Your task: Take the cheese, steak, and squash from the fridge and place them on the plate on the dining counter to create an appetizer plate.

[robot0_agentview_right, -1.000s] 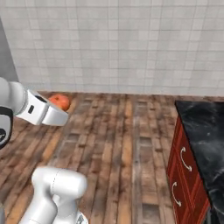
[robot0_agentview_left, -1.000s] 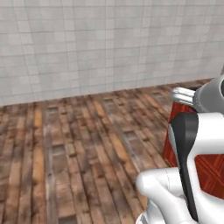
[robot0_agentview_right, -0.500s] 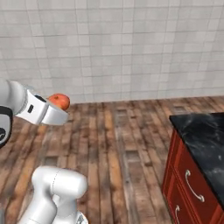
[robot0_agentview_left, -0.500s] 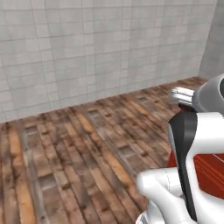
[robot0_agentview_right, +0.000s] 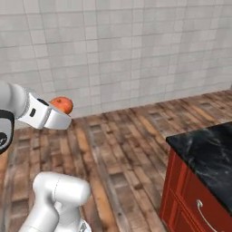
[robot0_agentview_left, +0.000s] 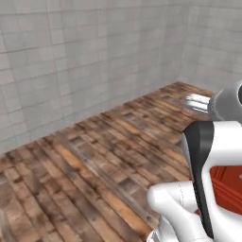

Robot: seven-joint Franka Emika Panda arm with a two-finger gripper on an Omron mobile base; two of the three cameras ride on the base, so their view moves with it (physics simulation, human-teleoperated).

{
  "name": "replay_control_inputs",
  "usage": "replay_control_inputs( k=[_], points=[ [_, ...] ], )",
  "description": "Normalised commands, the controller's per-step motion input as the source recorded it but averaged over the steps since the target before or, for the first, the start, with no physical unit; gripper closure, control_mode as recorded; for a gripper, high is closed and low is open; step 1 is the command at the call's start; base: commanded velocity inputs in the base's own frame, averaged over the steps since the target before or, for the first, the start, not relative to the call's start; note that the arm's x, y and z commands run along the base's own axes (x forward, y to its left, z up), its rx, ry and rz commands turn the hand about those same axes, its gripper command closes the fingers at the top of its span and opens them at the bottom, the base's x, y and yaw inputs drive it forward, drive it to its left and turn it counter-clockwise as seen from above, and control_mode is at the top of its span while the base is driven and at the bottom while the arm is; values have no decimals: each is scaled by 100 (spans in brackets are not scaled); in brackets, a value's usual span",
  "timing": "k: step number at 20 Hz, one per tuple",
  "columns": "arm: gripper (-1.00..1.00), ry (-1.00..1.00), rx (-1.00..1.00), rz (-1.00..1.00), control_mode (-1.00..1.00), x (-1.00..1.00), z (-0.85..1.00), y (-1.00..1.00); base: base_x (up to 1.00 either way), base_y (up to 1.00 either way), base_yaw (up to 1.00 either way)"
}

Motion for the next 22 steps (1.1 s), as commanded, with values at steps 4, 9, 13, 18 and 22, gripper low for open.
replay_control_inputs(
  k=[4,9,13,18,22],
  points=[
    [100,0,0,0,100,0,0,0,100,71,-48],
    [100,0,0,0,100,0,0,0,98,79,-51],
    [100,0,0,0,100,0,0,0,91,82,-53],
    [100,0,0,0,100,0,0,0,92,84,-54],
    [100,0,0,0,100,0,0,0,98,86,-53]
  ],
)
